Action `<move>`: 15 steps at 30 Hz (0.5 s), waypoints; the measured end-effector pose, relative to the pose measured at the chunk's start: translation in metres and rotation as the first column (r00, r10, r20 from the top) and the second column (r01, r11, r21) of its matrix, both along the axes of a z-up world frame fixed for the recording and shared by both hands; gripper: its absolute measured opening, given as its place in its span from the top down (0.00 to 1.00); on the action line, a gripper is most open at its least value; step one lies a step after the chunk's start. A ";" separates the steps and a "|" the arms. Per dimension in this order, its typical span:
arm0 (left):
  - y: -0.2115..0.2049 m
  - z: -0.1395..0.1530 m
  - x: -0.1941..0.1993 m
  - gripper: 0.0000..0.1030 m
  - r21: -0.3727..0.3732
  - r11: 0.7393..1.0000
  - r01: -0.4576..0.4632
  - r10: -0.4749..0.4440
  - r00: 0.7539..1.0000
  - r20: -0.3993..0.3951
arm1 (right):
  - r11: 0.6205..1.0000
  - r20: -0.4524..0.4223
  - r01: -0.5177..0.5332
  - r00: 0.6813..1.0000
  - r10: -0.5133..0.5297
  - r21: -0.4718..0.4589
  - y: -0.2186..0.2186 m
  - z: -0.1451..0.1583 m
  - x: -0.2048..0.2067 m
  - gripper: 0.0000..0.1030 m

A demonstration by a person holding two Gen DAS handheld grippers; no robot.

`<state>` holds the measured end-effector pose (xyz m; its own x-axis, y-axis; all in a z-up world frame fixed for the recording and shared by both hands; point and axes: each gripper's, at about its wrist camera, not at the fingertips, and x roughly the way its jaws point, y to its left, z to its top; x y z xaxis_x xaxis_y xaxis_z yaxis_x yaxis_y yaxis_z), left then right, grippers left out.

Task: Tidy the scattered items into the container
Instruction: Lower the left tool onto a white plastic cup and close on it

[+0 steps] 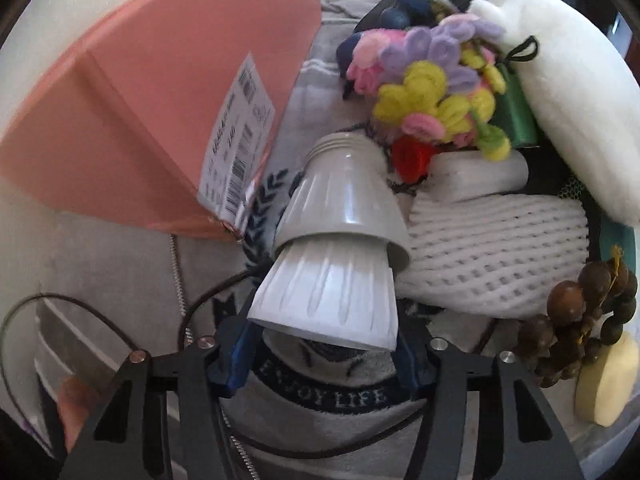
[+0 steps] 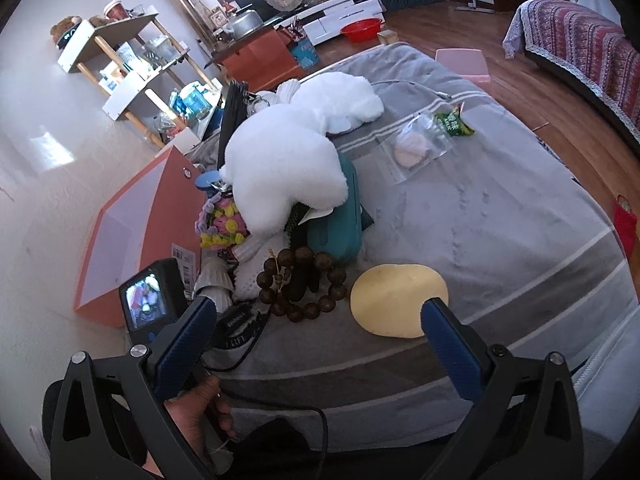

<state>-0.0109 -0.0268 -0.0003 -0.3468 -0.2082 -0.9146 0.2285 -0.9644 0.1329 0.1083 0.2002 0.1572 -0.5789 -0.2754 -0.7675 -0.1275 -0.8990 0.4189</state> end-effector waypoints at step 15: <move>0.033 0.054 0.053 0.46 -0.073 0.992 0.107 -0.113 0.990 -0.088 | 0.999 0.001 0.001 1.000 -0.001 -0.033 0.002 0.000 0.001 0.01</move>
<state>0.0423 0.0063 0.0534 -0.4524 -0.2246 -0.8631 0.1360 -0.9738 0.1821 0.1096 0.2023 0.1576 -0.5781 -0.3000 -0.7589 -0.1291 -0.8847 0.4480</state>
